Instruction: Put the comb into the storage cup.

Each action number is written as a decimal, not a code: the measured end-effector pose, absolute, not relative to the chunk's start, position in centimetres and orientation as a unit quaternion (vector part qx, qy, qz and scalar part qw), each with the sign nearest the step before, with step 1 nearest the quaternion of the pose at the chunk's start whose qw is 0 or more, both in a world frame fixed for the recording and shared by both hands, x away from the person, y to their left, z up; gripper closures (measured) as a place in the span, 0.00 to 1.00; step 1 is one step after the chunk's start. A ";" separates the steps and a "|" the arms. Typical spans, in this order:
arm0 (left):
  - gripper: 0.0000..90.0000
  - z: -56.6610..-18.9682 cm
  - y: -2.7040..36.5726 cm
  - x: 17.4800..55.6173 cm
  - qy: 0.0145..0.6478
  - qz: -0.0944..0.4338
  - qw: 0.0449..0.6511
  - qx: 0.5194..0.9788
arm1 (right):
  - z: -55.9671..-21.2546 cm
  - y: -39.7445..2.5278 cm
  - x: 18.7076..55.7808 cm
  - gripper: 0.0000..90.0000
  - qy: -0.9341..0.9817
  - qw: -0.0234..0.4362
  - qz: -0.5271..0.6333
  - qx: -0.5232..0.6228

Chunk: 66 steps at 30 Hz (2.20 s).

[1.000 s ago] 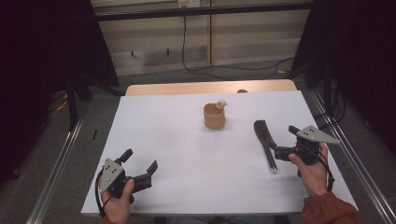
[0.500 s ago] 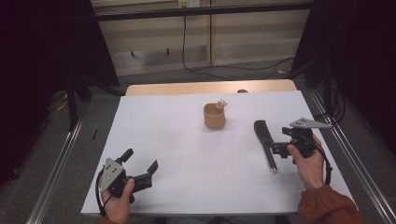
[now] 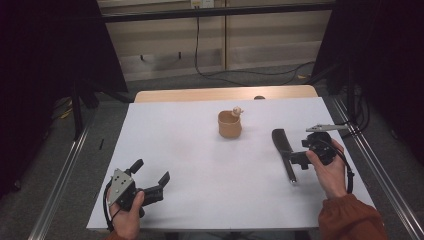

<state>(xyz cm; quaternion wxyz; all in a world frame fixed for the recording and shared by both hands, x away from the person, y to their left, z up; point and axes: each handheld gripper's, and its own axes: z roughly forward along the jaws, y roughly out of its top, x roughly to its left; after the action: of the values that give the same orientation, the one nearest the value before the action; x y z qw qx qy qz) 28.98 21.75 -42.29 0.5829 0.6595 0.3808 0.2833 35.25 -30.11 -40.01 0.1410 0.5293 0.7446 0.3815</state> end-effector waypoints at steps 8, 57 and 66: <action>0.02 -42.3 21.8 29.0 0.381 0.283 0.584 0.659 | -40.5 -30.0 36.2 0.07 0.763 0.090 0.338 0.543; 0.02 -42.3 21.7 29.0 0.376 0.279 0.582 0.665 | -42.4 -27.6 39.9 0.62 0.787 0.037 0.160 0.595; 0.02 -42.3 21.6 29.1 0.376 0.278 0.582 0.665 | -42.4 -27.5 40.3 0.68 0.787 0.037 0.149 0.598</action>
<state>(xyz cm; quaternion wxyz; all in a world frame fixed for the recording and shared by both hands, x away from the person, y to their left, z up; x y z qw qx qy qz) 29.11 21.58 -42.30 0.5823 0.6652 0.3758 0.2778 40.26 -27.54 -42.44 0.0366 0.5980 0.7867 0.1486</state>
